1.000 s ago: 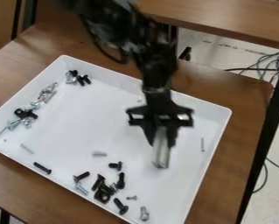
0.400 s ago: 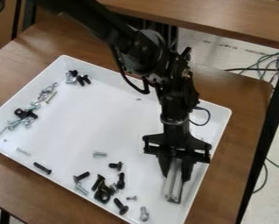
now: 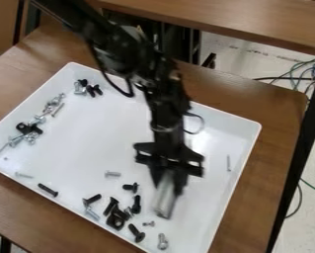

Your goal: Sweep into pile

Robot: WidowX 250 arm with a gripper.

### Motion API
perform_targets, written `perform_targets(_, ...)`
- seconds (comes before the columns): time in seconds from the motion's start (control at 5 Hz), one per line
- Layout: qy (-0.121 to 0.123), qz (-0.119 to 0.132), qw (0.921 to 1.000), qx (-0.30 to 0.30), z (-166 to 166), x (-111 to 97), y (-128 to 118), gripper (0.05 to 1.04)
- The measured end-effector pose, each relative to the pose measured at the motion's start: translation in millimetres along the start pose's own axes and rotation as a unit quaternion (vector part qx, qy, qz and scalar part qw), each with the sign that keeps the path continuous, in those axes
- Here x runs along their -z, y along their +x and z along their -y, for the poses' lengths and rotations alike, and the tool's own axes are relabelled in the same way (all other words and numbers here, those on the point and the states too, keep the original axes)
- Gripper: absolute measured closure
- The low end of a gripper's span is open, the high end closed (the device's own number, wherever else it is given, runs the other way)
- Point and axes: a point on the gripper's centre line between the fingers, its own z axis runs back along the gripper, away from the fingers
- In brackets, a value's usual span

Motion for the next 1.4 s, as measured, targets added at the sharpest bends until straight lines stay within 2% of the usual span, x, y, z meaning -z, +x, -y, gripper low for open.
perform_targets(0.4,0.041,-0.013,0.998,0.045,-63.9,-3.6,8.1,0.728)
perform_targets(0.6,0.056,-0.013,0.9973,0.046,-104.3,-7.2,12.6,0.728)
perform_targets(0.8,0.066,-0.028,0.9955,0.061,-135.3,-11.2,19.8,0.728)
perform_targets(1.0,0.06,-0.016,0.9963,0.059,-166.5,-15.2,28.4,0.728)
perform_targets(1.2,0.062,-0.028,0.995,0.073,-180.1,-18.8,33.3,0.728)
perform_targets(1.4,0.066,-0.025,0.9947,0.075,-181.6,-25.6,38.7,0.728)
